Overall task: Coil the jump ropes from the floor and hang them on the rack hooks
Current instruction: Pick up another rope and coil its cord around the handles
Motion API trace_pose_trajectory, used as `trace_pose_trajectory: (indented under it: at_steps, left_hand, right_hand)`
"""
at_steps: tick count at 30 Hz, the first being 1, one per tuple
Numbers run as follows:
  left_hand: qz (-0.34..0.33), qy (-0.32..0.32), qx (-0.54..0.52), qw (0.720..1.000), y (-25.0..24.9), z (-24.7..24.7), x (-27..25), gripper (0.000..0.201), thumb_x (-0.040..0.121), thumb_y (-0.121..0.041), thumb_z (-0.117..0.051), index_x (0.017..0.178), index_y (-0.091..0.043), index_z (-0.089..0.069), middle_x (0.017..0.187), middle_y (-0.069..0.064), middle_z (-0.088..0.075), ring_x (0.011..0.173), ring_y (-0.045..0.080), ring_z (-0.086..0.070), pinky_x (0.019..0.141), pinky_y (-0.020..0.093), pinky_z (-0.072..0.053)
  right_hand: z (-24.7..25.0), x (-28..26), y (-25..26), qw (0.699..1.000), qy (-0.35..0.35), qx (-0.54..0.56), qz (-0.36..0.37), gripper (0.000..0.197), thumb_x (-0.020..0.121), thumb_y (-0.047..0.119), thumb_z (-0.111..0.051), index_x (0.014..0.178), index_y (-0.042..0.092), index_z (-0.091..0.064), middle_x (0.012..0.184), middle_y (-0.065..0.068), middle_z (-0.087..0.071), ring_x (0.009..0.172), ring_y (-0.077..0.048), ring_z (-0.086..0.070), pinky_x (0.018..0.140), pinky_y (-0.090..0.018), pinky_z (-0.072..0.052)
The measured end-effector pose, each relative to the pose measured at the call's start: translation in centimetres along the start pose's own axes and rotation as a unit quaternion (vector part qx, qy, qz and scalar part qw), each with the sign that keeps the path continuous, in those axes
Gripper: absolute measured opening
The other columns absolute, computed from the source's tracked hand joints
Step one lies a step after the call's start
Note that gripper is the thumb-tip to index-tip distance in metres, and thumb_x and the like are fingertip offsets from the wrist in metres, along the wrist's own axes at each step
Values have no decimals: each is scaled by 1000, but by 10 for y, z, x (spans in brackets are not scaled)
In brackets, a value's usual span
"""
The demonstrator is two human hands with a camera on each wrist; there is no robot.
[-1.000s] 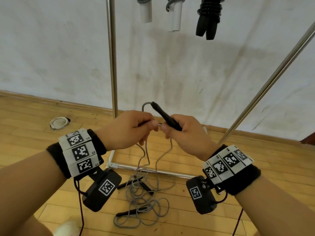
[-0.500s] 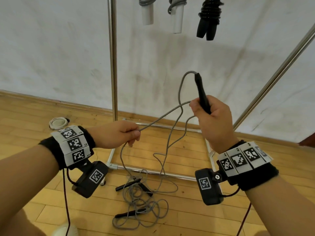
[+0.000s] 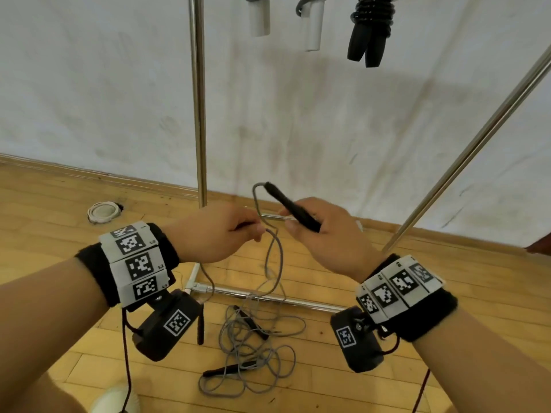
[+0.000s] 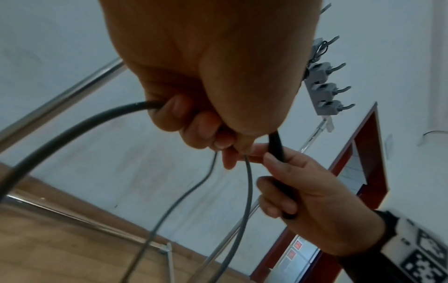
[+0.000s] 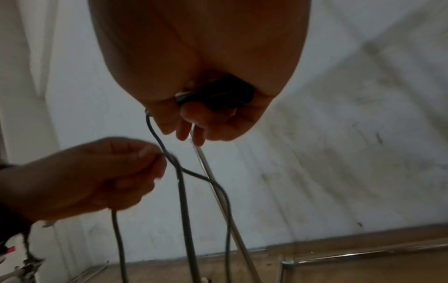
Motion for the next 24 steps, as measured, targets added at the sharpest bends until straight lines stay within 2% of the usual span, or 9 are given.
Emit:
trace_pose_trajectory:
  at_steps: [3, 6, 10, 13, 16, 19, 20, 22, 24]
  left_hand:
    - [-16, -73, -50, 996, -10, 4, 1, 25, 99, -36, -49, 78, -32, -62, 56, -20, -54, 47, 4, -48, 49, 16, -39]
    - [-8, -75, -81, 994, -9, 7, 1, 25, 98, -38, -50, 77, -32, -61, 60, -15, -58, 49, 4, -50, 49, 16, -41]
    - [19, 24, -62, 998, 5, 0, -4, 21, 100, -36, -49, 82, -31, -57, 76, -13, -65, 73, 0, -61, 65, 9, -44]
    - [51, 124, -32, 991, 18, -9, -6, 19, 102, -29, -46, 86, -31, -56, 86, -13, -65, 80, 1, -60, 74, 17, -46]
    - [86, 180, 1, 980, 30, -12, -9, 21, 103, -31, -42, 89, -33, -57, 85, -20, -64, 78, -4, -57, 70, 16, -40]
    - [100, 208, -8, 973, 37, -14, -12, 22, 104, -30, -41, 90, -31, -59, 87, -18, -67, 78, -8, -57, 71, 14, -40]
    - [101, 206, -8, 973, 39, -15, -12, 23, 104, -30, -41, 90, -29, -59, 87, -14, -69, 78, -5, -59, 74, 18, -44]
    - [98, 182, 2, 978, 39, -14, -10, 22, 104, -32, -41, 92, -28, -59, 82, -7, -68, 75, 3, -62, 75, 25, -50]
    - [83, 142, 22, 986, 36, -12, -6, 23, 104, -34, -41, 95, -30, -61, 79, -7, -63, 68, 2, -57, 65, 19, -45]
  right_hand:
    - [-13, 0, 9, 998, 57, 18, 2, 13, 95, 34, -59, 95, 23, -66, 69, 7, -63, 56, -7, -53, 55, -20, -41]
    - [-11, 5, 13, 999, 35, 31, -8, 23, 95, 37, -58, 87, 16, -60, 65, 6, -59, 52, -5, -48, 51, -20, -38]
    - [5, 9, 12, 997, -42, 58, -11, 21, 95, 33, -60, 80, 20, -57, 53, 15, -46, 46, -2, -40, 46, -16, -33]
    - [18, 10, 12, 988, -114, 102, -19, 18, 96, 31, -60, 79, 25, -57, 53, 17, -48, 45, -1, -40, 45, -15, -35]
    - [37, 11, 8, 968, -198, 149, -27, 17, 96, 28, -61, 80, 23, -60, 59, 12, -51, 51, -7, -43, 48, -24, -38]
    - [48, 12, -1, 962, -220, 157, -33, 13, 97, 24, -59, 86, 17, -64, 66, 4, -53, 54, -12, -44, 52, -31, -39]
    - [48, 12, -4, 965, -215, 142, -38, 10, 97, 24, -60, 90, 19, -66, 70, 5, -55, 56, -12, -46, 55, -30, -41]
    - [44, 10, -10, 974, -201, 87, -50, 8, 96, 26, -61, 99, 28, -68, 86, 10, -62, 66, -5, -54, 63, -19, -43]
    - [37, 8, -12, 983, -175, 32, -52, 14, 94, 27, -63, 105, 35, -65, 100, 14, -62, 80, 3, -59, 63, -5, -40]
Point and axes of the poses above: each hand's wrist, its own x-axis towards the middle knuckle, its own z-axis out of the back of the hand, y = z × x, the point moved 2 cm from there along x, towards the middle knuckle
